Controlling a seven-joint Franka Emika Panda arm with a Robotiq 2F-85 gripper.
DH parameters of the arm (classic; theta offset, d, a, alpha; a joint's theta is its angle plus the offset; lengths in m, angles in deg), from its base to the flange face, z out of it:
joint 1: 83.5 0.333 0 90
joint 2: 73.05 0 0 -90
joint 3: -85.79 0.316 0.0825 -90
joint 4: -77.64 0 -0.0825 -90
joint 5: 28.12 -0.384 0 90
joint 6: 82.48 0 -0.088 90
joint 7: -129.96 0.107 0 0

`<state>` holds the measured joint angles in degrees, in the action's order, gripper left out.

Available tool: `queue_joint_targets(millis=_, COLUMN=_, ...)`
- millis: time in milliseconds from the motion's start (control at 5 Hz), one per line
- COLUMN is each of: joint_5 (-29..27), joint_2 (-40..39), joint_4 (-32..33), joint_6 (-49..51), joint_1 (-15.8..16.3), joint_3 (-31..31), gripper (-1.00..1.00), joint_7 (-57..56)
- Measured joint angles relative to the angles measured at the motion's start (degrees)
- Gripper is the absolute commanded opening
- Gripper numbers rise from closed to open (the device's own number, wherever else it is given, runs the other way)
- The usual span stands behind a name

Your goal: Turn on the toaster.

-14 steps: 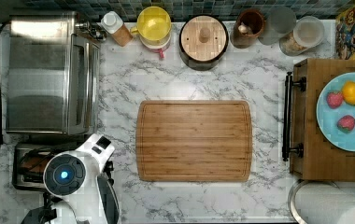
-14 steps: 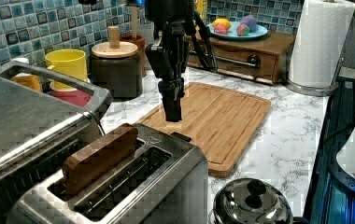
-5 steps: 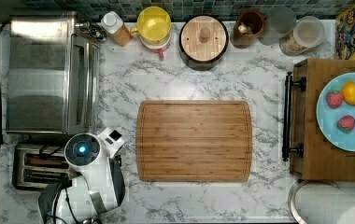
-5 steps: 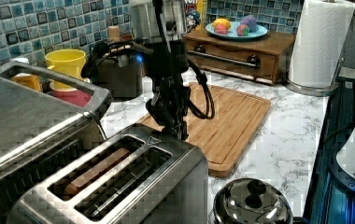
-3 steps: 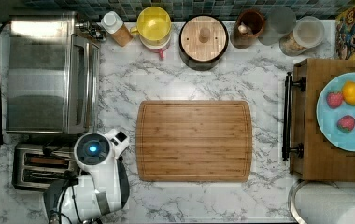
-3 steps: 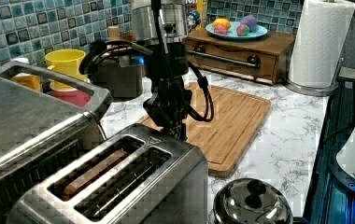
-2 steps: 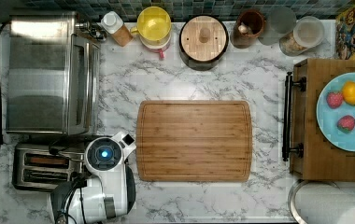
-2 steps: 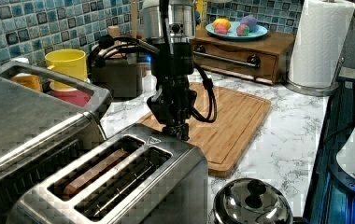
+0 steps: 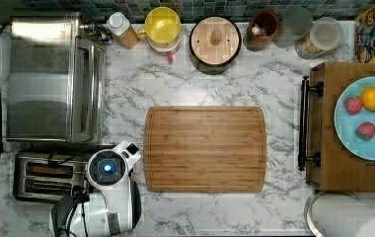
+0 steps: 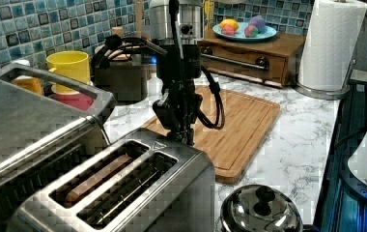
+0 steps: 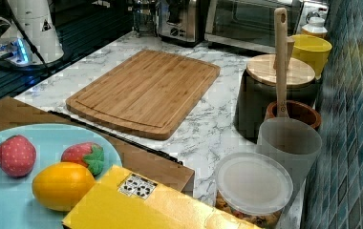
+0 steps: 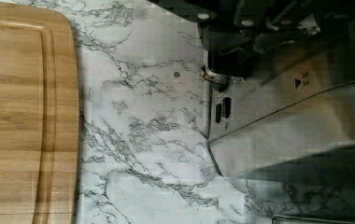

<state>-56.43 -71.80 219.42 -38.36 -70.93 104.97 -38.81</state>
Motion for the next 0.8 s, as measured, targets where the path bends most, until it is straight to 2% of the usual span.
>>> queue_joint_targets(millis=800, joint_5=-0.2, joint_2=0.5, joint_4=0.4, joint_6=-0.6, joint_1=-0.1, joint_3=0.5, gripper=-1.00, joint_7=0.0)
